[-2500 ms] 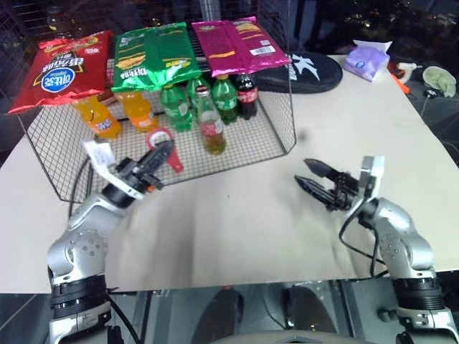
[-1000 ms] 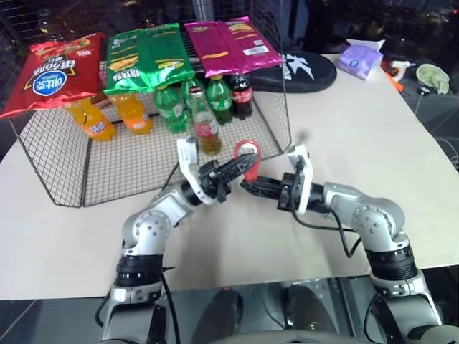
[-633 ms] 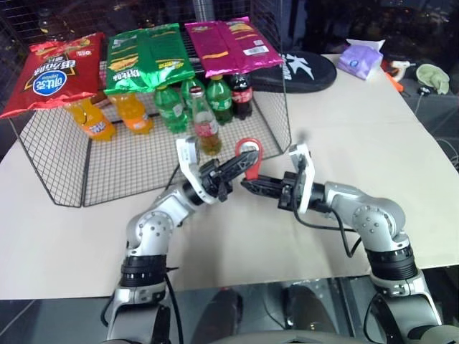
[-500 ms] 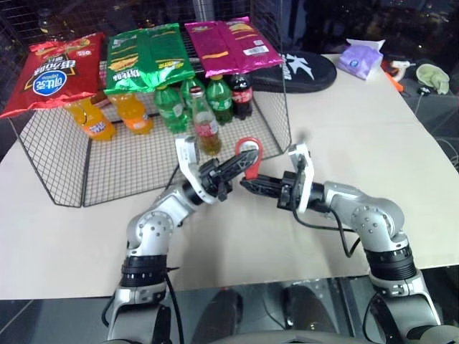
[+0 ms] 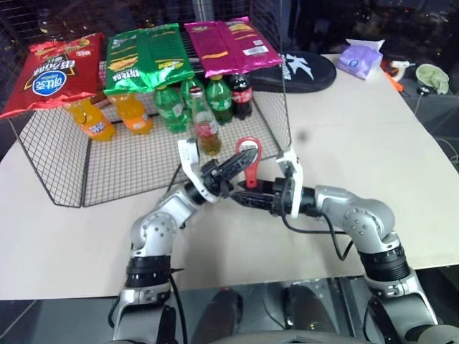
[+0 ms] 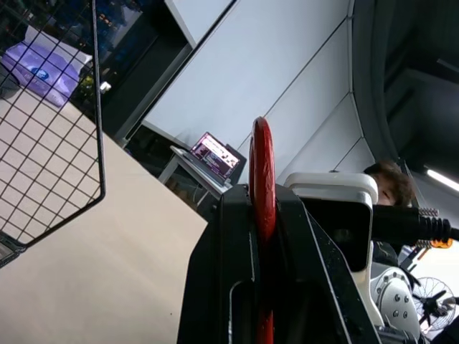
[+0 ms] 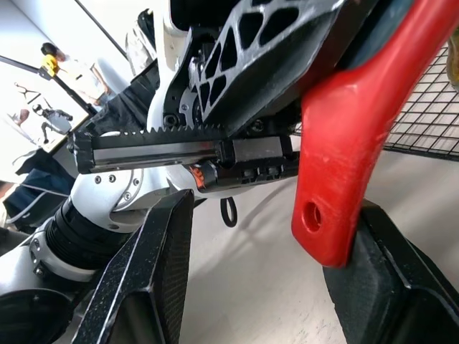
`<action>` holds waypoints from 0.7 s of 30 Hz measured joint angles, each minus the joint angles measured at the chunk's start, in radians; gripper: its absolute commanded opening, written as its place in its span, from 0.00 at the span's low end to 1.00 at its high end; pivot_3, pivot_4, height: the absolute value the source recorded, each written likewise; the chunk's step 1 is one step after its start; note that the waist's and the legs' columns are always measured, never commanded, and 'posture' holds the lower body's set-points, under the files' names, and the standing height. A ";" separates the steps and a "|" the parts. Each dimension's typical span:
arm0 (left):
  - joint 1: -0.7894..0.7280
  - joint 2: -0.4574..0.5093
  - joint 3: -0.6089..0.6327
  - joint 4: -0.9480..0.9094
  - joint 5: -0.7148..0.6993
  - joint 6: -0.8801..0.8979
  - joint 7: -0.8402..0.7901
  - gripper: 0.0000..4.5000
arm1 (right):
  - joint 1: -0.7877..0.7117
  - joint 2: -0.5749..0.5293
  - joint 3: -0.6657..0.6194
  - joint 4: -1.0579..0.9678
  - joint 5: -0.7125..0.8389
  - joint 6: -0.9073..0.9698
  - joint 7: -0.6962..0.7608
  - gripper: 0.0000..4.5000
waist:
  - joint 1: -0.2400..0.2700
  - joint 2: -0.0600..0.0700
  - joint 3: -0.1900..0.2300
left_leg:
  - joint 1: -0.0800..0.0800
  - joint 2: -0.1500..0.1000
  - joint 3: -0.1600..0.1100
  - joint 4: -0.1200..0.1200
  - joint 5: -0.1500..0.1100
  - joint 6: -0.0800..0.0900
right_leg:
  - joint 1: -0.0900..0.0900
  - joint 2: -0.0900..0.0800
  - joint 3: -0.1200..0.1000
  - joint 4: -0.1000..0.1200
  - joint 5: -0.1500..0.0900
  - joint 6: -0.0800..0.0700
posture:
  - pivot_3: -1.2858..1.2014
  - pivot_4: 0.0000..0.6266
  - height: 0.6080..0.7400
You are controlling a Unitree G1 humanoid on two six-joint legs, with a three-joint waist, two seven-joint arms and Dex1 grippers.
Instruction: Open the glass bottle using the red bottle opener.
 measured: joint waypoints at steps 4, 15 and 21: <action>0.000 0.000 0.002 0.000 -0.001 0.000 -0.001 0.00 | 0.000 0.017 -0.010 0.009 0.001 0.006 -0.001 0.59 | 0.000 0.000 0.000 | 0.000 0.000 0.000 0.000 0.000 0.000 | 0.000 0.000 0.000 0.000 0.000 0.000 | 0.52 0.24 1.00; 0.000 0.001 0.003 0.000 -0.003 -0.008 -0.004 0.00 | 0.000 0.044 -0.044 0.016 0.022 0.019 -0.008 0.59 | 0.000 0.000 0.000 | 0.000 0.000 0.000 0.000 0.000 0.000 | 0.000 0.000 0.000 0.000 0.000 0.000 | 0.52 0.24 1.00; 0.002 0.002 0.008 0.000 -0.004 -0.011 -0.003 0.00 | -0.001 0.053 -0.067 0.021 0.037 0.027 -0.015 0.59 | 0.000 0.000 0.000 | 0.000 0.000 0.000 0.000 0.000 0.000 | 0.000 0.000 0.000 0.000 0.000 0.000 | 0.52 0.24 1.00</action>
